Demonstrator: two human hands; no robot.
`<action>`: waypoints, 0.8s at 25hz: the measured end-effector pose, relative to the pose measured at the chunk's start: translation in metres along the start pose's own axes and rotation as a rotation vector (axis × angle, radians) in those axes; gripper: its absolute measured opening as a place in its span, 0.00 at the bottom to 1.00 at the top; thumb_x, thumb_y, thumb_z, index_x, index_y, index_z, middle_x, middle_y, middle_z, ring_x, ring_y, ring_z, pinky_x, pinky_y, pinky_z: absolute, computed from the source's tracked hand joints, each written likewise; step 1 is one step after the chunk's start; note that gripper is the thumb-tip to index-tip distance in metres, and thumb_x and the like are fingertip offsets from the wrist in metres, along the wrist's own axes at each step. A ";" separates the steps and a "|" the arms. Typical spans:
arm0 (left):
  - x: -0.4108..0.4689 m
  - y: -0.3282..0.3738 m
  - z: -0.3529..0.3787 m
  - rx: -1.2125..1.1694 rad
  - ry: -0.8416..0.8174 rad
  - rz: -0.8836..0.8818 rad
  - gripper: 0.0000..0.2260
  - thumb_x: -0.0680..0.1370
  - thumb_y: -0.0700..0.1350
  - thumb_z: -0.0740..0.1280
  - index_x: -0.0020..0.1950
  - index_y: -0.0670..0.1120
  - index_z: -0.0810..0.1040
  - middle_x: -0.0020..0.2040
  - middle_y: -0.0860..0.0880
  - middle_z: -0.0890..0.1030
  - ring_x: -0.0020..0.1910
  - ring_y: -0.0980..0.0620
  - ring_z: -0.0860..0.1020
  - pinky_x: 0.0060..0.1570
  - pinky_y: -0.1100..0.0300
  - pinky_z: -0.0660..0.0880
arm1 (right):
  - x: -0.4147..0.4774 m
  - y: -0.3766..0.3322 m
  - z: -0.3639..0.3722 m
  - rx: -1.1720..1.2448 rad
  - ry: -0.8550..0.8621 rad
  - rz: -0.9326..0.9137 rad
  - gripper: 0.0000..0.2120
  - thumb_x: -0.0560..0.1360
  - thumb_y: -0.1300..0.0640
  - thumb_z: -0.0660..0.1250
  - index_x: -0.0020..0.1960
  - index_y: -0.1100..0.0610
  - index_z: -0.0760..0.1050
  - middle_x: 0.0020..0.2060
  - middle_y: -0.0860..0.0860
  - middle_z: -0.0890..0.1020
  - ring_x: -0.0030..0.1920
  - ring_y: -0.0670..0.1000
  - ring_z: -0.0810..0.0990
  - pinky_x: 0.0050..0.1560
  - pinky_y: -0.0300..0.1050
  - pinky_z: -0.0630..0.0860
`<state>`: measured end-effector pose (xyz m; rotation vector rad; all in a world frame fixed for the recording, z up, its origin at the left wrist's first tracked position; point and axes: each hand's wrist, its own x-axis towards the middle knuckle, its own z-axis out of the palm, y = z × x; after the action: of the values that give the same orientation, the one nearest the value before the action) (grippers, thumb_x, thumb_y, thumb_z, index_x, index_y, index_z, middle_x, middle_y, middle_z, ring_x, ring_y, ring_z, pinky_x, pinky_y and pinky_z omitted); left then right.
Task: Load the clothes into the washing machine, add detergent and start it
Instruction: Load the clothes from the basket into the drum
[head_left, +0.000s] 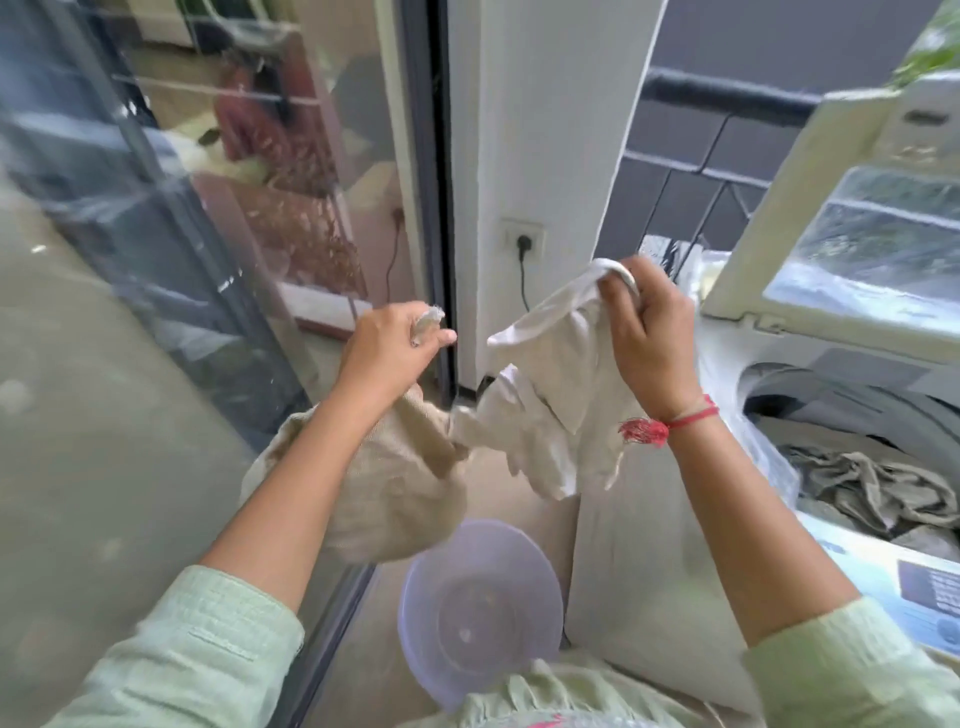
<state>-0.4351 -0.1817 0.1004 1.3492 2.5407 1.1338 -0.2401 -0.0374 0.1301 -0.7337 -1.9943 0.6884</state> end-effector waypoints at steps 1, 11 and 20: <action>0.006 0.012 0.000 -0.072 -0.019 0.000 0.12 0.73 0.48 0.70 0.34 0.49 0.70 0.39 0.49 0.81 0.37 0.50 0.80 0.40 0.55 0.74 | 0.013 -0.005 -0.008 0.044 0.022 -0.013 0.13 0.77 0.54 0.59 0.35 0.49 0.64 0.26 0.45 0.64 0.28 0.44 0.63 0.32 0.40 0.61; 0.026 0.189 0.026 -0.365 0.072 0.272 0.34 0.79 0.64 0.46 0.52 0.39 0.80 0.40 0.52 0.84 0.21 0.61 0.70 0.22 0.70 0.63 | 0.078 0.008 -0.137 -0.080 0.063 -0.070 0.28 0.68 0.31 0.50 0.25 0.54 0.53 0.20 0.47 0.57 0.22 0.47 0.58 0.27 0.46 0.54; 0.031 0.336 0.085 -0.584 0.023 0.324 0.10 0.75 0.46 0.68 0.47 0.39 0.82 0.48 0.45 0.83 0.38 0.61 0.82 0.46 0.63 0.77 | 0.105 0.059 -0.263 -0.378 0.099 -0.139 0.31 0.70 0.31 0.60 0.24 0.55 0.61 0.22 0.48 0.67 0.28 0.52 0.69 0.31 0.43 0.61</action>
<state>-0.1891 0.0086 0.2562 1.5891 1.7988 1.7660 -0.0444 0.1270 0.2669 -0.8212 -2.0840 0.1890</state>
